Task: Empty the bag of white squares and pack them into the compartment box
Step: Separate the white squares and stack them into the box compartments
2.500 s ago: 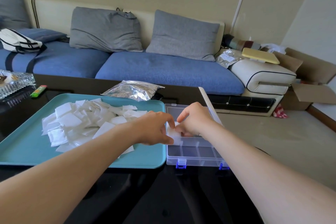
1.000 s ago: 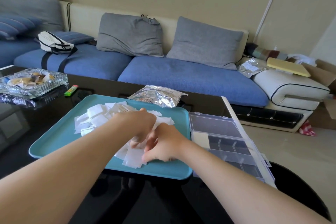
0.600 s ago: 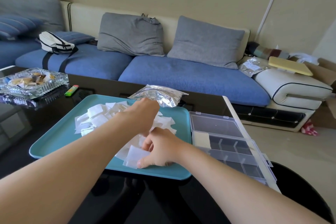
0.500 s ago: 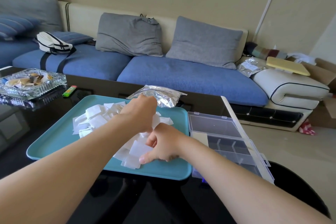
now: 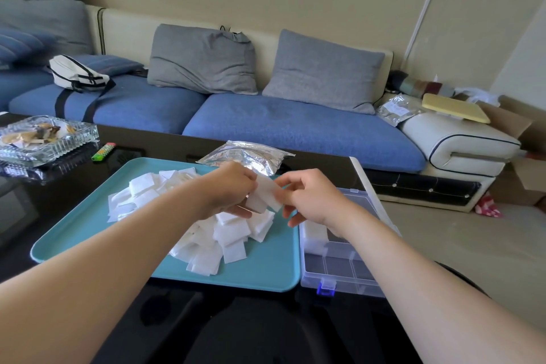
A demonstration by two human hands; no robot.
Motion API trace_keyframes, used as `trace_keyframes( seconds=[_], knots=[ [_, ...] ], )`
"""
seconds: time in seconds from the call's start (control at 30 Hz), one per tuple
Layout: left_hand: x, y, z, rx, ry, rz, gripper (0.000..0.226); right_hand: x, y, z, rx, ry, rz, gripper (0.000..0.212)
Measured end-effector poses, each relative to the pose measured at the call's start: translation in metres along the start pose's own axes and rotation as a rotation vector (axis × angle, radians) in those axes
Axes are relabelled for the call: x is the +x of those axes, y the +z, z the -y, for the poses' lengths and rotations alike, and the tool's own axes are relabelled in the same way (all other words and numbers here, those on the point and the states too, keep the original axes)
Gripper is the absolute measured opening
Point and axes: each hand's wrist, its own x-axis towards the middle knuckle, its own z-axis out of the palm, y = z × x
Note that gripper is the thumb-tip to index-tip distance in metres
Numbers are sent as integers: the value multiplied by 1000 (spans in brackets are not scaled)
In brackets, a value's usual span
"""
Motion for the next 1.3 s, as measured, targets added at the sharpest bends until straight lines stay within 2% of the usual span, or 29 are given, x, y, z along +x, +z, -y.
trace_keyframes(
  seconds=[0.2,0.37,0.53,0.67,0.77,0.83,0.9,0.97,1.1,1.3],
  knots=[
    [-2,15,-8,-223,4,63,30,-7,0,3,166,108,-125,8],
    [-5,20,-12,-283,21,118,28,-8,-1,1,152,57,-134,33],
    [-6,22,-13,-240,49,120,26,-8,-3,-2,-1,-106,-165,33],
    [-8,23,-14,-230,36,121,26,-4,4,-10,-258,-332,-296,13],
    [-9,24,-16,-231,18,104,29,-2,10,-14,-530,-457,-393,22],
    [-9,22,-16,-244,6,88,28,-4,12,-10,-607,-448,-371,33],
    [-7,20,-15,-282,-5,80,26,-7,13,-8,-591,-438,-289,58],
    [-5,20,-14,-324,-17,74,27,-6,15,-10,-616,-515,-260,73],
    [-6,20,-13,-325,-25,76,27,-3,16,-10,-594,-562,-259,67],
    [-3,14,-12,-431,-47,98,44,-6,18,-8,-573,-619,-203,71]
  ],
)
